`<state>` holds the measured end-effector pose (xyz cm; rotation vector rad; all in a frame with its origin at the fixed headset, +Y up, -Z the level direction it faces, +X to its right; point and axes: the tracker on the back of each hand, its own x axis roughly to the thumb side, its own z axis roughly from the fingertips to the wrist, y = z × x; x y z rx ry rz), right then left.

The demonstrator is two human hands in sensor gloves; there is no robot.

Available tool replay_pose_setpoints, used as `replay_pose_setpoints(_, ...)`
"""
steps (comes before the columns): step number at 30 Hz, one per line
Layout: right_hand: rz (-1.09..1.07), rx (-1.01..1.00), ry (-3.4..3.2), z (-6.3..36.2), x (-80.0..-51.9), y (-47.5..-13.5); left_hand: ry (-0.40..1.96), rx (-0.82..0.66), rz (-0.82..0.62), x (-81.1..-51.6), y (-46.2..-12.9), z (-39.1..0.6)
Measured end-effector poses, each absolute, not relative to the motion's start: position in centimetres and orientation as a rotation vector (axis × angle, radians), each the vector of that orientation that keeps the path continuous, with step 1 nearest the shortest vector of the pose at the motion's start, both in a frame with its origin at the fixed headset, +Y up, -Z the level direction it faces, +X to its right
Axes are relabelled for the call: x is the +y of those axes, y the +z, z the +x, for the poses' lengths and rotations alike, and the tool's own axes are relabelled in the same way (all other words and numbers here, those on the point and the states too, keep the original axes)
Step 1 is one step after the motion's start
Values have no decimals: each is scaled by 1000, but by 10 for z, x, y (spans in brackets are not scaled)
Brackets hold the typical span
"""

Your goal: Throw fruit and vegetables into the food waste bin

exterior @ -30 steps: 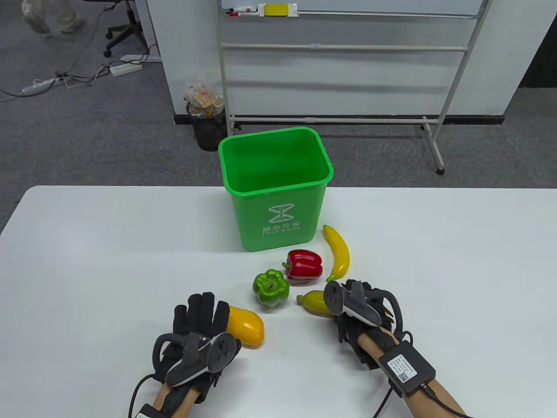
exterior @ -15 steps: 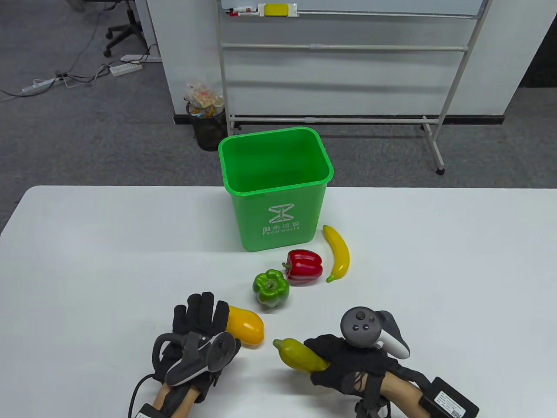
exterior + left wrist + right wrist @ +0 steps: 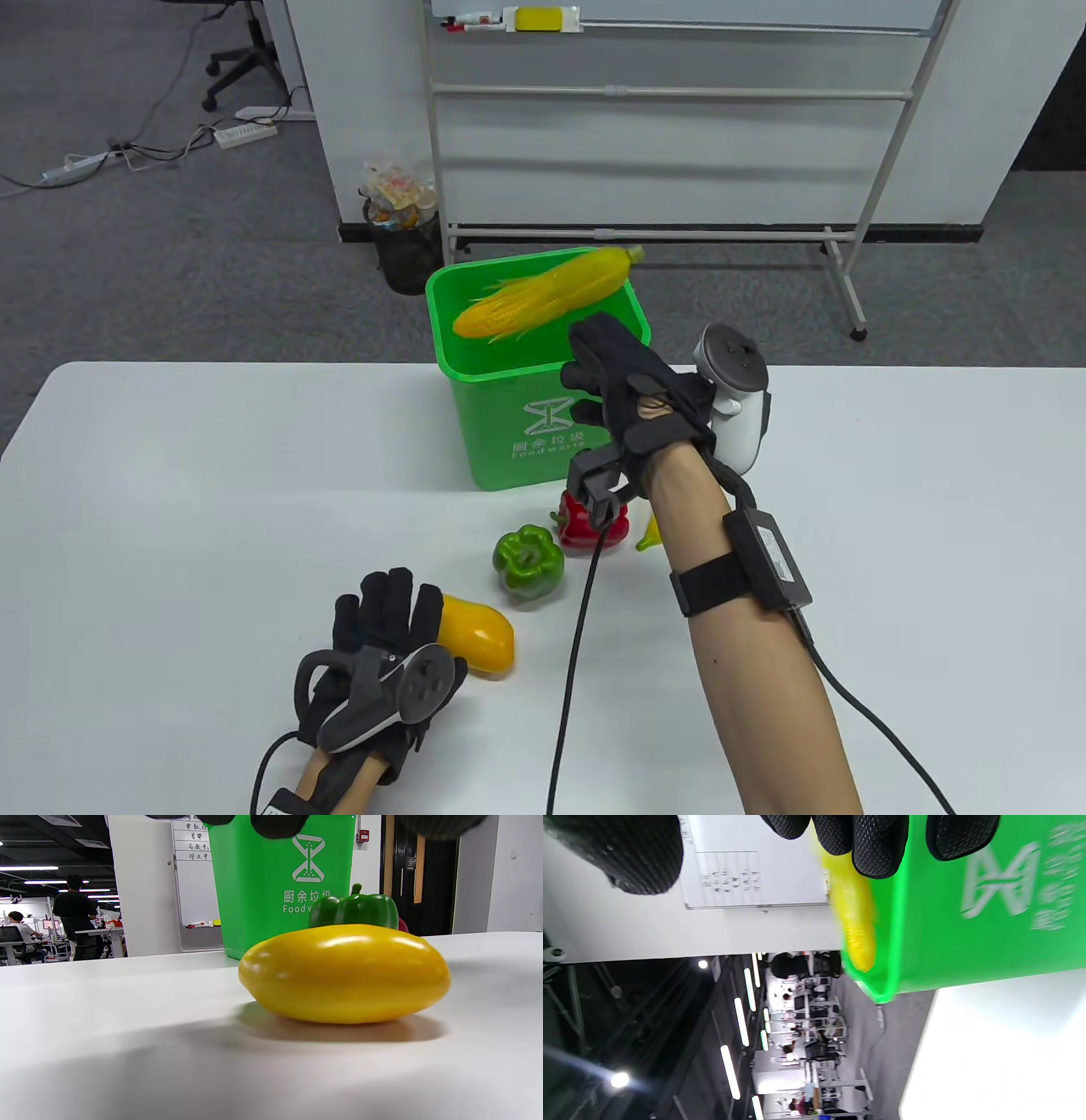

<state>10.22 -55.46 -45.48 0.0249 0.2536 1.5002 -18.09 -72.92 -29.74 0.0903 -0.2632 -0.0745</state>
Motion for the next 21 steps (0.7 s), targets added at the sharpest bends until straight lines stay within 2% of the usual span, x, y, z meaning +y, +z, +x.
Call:
replay_pose_setpoints(3, 13, 318, 1464, 123, -590, -453, -77, -256, 83, -730, -297, -182)
replay_pose_setpoints(6, 6, 309, 1415, 141, -608, -451, -62, -258, 86, -729, -296, -180)
replay_pose_setpoints(8, 22, 298, 1384, 152, -611, -447, -69, -263, 95, -727, -295, -178)
replay_pose_setpoints(10, 84, 274, 1357, 162, -604, -441, -68, -265, 95, -727, -295, -177)
replay_pose_setpoints(14, 274, 156, 1418, 179, -573, -418, -78, -263, 88, -729, -296, -177)
replay_pose_setpoints(18, 612, -92, 1698, 184, -546, -366, -79, -256, 81, -730, -297, -179)
replay_pose_setpoints(21, 778, -303, 1992, 179, -547, -327, -83, -251, 76, -731, -298, -180)
